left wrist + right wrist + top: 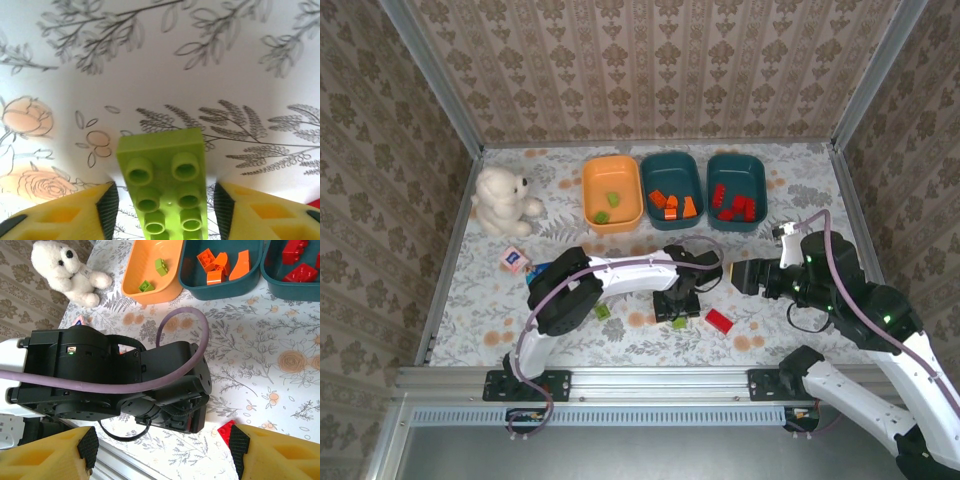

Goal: Sort the legos into containers by color

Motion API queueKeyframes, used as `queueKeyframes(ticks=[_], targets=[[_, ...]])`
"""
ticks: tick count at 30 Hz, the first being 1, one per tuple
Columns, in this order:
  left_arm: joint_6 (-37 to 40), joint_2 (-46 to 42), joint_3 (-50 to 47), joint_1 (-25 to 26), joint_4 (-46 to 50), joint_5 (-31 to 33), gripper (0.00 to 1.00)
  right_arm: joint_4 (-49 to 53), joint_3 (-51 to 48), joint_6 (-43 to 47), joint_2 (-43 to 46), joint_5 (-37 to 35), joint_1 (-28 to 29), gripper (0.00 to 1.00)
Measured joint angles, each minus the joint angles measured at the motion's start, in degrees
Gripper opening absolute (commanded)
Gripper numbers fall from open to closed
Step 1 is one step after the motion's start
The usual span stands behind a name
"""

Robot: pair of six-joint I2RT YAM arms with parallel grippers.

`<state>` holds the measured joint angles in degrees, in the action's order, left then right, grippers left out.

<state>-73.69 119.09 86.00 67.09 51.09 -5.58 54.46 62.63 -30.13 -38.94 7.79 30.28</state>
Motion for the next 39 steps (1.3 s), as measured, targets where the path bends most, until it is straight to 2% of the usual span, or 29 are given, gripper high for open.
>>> queueKeyframes(ticks=[4, 11, 15, 20, 27, 33, 39], targets=[[-0.1, 0.2, 0.5, 0.0, 0.9, 0.3, 0.32, 0.0, 0.0, 0.0, 0.0, 0.0, 0.0, 0.73], [2.3, 0.2, 1.7, -0.2, 2.0, 3.3, 0.28, 0.0, 0.1, 0.0, -0.2, 0.0, 0.0, 0.73], [6.0, -0.6, 4.0, -2.8, 4.9, 7.1, 0.28, 0.5, 2.1, 0.0, -1.7, 0.0, 0.0, 0.73], [12.7, -5.7, 9.7, -10.8, 8.2, 10.7, 0.28, -0.1, 5.2, 0.0, -4.5, 0.0, 0.0, 0.73], [25.9, -7.0, 21.1, -26.9, 8.5, 11.4, 0.27, -2.3, 5.6, -1.1, -11.8, 0.7, 0.0, 0.73], [35.3, 4.2, 35.0, -36.3, 7.6, 7.8, 0.25, -4.8, 6.3, -2.8, -19.8, 2.5, 0.0, 0.73], [40.9, 14.1, 41.2, -39.2, 5.7, 4.6, 0.26, -5.1, 10.6, -3.3, -26.7, 3.2, 0.0, 0.73]])
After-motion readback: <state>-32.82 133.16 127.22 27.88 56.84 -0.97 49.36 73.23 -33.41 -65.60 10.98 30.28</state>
